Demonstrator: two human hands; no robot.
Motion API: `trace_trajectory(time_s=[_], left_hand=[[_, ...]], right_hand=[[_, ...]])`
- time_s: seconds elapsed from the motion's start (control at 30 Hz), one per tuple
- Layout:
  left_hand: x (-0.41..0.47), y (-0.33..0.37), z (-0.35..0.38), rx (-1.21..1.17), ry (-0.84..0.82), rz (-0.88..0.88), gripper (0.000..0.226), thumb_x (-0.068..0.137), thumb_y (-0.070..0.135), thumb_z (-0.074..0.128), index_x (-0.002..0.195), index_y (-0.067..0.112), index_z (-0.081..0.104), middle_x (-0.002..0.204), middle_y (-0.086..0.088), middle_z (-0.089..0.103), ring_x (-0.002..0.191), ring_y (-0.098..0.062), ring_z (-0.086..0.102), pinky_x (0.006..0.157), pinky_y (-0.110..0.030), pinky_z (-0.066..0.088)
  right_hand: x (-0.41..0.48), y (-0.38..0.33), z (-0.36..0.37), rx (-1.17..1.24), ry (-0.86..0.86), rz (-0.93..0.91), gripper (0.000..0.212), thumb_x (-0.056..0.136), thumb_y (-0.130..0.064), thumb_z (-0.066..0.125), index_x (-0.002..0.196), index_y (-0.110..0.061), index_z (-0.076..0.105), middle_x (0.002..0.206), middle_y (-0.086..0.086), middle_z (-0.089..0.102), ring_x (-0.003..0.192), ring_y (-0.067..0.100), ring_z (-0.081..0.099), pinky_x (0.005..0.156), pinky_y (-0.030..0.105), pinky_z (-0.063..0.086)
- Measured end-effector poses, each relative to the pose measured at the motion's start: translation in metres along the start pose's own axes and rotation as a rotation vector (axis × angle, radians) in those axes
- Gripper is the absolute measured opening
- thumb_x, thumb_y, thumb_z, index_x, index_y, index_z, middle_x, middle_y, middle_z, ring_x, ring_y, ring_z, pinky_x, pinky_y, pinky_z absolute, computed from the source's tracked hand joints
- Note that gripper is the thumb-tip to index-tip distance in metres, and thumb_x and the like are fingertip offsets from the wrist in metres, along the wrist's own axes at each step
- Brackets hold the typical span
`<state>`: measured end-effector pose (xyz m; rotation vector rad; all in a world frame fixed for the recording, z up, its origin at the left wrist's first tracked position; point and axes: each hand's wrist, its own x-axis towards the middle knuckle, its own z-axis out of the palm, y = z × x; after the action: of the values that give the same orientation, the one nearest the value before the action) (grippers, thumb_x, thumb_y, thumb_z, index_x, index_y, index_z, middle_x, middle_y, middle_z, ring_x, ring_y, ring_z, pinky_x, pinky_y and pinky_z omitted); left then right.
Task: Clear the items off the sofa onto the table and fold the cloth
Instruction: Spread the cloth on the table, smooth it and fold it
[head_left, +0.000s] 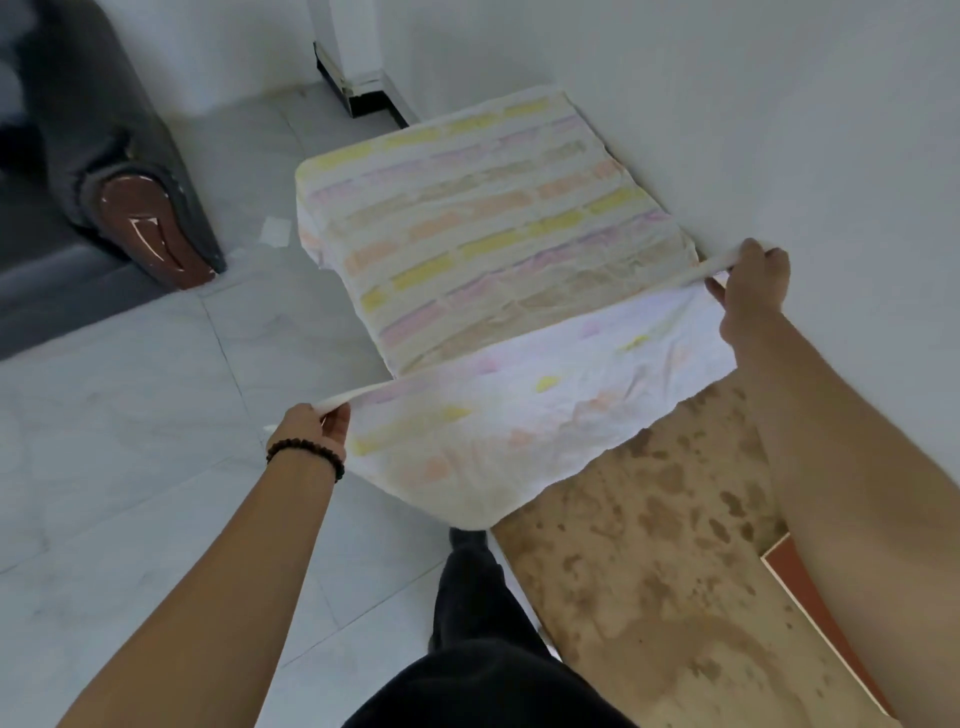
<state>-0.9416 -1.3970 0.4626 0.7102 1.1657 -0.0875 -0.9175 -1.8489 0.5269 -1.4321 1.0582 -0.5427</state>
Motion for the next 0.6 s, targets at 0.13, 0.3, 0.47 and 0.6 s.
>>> trace_trajectory(time_s=[0.13,0.3,0.47,0.6], left_hand=[[0.043,0.028,0.051,0.016,0.026,0.001,0.017,0.100,0.006,0.046,0.116,0.007,0.048,0.117,-0.014,0.054,0.100,-0.028,0.060,0.077,-0.031,0.058],[0.105,0.057,0.122,0.027,0.108,0.016,0.024,0.099,0.004,0.046,0.123,0.005,0.049,0.118,-0.015,0.056,0.110,-0.029,0.061,0.083,-0.035,0.058],[0.161,0.067,0.164,0.135,0.143,-0.022,0.030,0.104,0.015,0.040,0.130,0.002,0.044,0.132,-0.014,0.055,0.118,-0.026,0.058,0.096,-0.033,0.051],[0.174,0.067,0.178,0.282,0.042,-0.090,0.070,0.100,0.041,0.044,0.154,0.011,0.012,0.155,-0.012,0.030,0.141,-0.029,0.034,0.112,-0.046,0.034]], right_hand=[[0.050,-0.001,0.062,-0.121,-0.030,-0.050,0.014,0.097,-0.025,0.046,0.100,-0.012,0.044,0.084,-0.004,0.044,0.076,0.010,0.045,0.081,0.028,0.054],[0.124,0.024,0.147,-0.397,-0.040,-0.075,0.026,0.095,-0.029,0.045,0.072,-0.019,0.038,0.078,-0.004,0.039,0.084,0.017,0.038,0.074,0.030,0.037],[0.176,0.061,0.216,-0.836,-0.238,-0.182,0.044,0.100,-0.028,0.035,0.122,0.003,0.057,0.127,0.028,0.056,0.117,0.037,0.053,0.099,0.041,0.037],[0.178,0.111,0.251,-1.215,-0.344,-0.101,0.070,0.095,-0.063,0.031,0.153,-0.025,0.025,0.161,0.019,0.016,0.146,0.041,0.016,0.118,0.053,0.008]])
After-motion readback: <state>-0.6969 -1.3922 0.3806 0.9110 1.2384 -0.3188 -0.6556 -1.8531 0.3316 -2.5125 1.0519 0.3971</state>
